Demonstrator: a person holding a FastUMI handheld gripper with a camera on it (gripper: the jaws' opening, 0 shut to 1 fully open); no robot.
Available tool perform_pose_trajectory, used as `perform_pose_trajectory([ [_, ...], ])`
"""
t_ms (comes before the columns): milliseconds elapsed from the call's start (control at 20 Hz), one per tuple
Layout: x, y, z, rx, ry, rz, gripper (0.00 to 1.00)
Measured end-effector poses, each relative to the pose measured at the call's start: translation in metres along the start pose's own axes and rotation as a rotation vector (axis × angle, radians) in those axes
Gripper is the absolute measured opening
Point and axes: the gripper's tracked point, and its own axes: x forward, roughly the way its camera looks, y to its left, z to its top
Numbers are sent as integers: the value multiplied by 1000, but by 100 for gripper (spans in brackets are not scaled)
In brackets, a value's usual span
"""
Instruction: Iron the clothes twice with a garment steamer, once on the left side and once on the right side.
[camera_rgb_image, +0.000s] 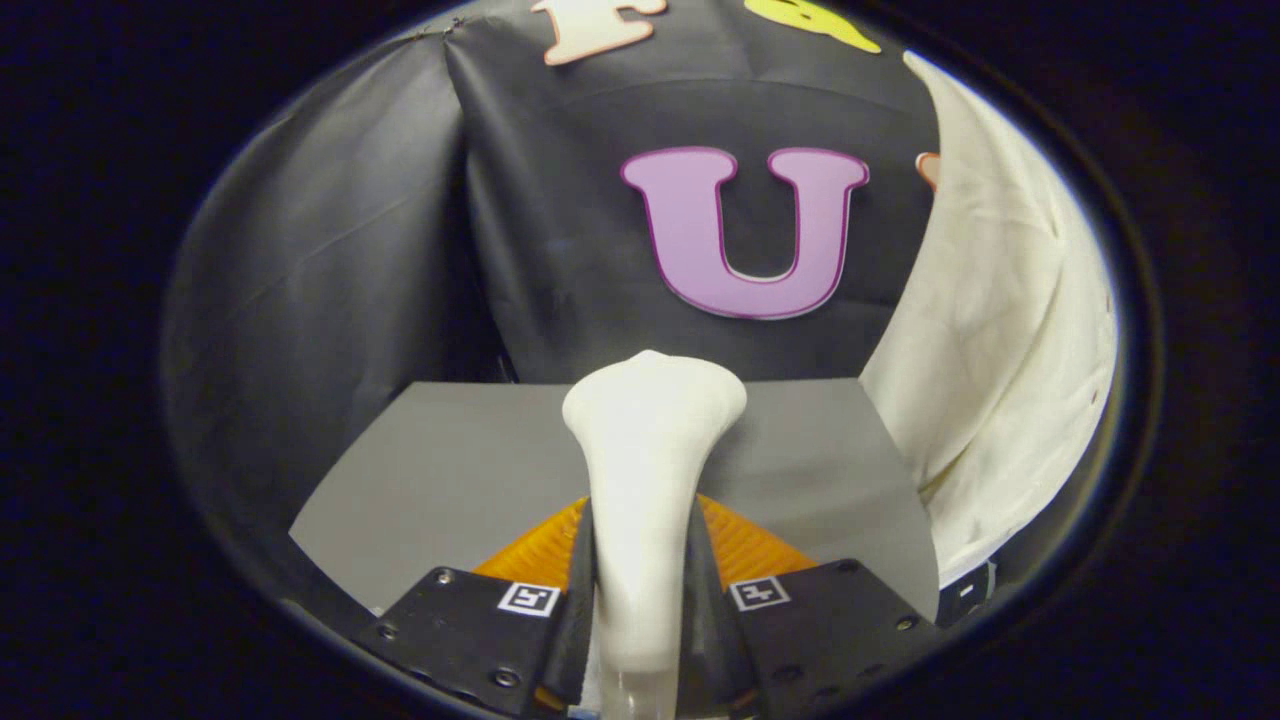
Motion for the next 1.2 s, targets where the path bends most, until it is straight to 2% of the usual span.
perform_pose_trajectory([
  [200, -27, -2, 31, 10, -171, 17, 46],
  [400, -45, -8, 43, 84, -259, -4, 46],
  [850, -70, -27, 70, 89, -306, -55, 45],
  [1000, -104, -60, 81, 38, -334, -86, 45],
  [1200, -120, -104, 105, 28, -365, -122, 45],
])
